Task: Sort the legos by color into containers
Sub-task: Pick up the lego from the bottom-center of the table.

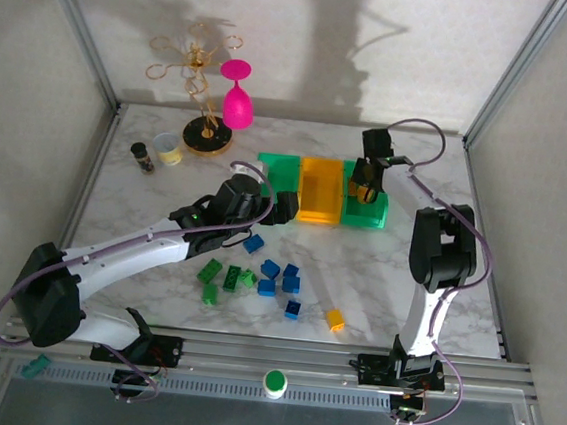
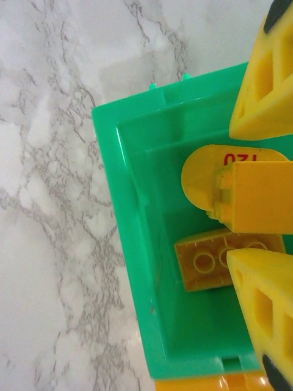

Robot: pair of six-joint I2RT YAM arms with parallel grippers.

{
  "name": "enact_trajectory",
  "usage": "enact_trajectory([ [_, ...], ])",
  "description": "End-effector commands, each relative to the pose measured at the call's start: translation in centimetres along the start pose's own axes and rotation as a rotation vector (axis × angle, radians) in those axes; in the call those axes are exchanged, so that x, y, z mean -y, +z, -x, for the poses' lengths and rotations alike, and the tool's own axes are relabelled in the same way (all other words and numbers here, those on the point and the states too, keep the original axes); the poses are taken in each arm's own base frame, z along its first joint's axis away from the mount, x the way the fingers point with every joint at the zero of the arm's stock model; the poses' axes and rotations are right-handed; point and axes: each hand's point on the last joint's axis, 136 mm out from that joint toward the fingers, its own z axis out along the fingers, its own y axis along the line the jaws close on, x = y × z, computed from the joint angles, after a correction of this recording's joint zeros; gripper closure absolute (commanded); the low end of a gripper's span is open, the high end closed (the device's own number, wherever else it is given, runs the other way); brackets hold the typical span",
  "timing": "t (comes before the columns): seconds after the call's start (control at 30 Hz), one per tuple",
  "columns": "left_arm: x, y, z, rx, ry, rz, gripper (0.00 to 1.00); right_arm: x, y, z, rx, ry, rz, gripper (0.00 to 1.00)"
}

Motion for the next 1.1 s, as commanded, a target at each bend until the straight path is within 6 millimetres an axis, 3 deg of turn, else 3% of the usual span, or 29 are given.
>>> enact_trajectory([
  [0.0,0.4,-1.3,1.4,0.041,-0.027,-0.024,0.00,-0.6,-4.3,2.4,0.068,0.015,0.068,0.47],
  [0.1,0.5,-1.9,0.9,0.032,-0.027,-0.040,0.00,-1.2,-6.4,1.0,0.057,0.024,0.123,0.44],
  [0.2,0.2,-2.6,0.2,0.019,-0.021,-0.044,0.01,-1.2,-8.1,-1.8,0.021,0.022,0.135,0.41],
  [0.37,0.0,-3.8,-1.1,-0.010,0.000,-0.059,0.01,-1.7,-11.1,-7.9,-0.039,-0.016,0.143,0.37],
  [0.67,-0.2,-6.0,-4.1,-0.047,0.000,-0.092,0.00,-0.4,-15.8,-18.9,-0.204,-0.083,0.088,0.32],
  [0.87,0.1,-6.5,-5.8,-0.060,0.005,-0.129,0.00,0.1,-17.6,-25.7,-0.329,-0.069,0.121,0.28],
  [1.07,0.3,-6.3,-7.7,-0.105,0.042,-0.139,0.01,0.3,-18.1,-31.1,-0.431,-0.089,0.089,0.27],
])
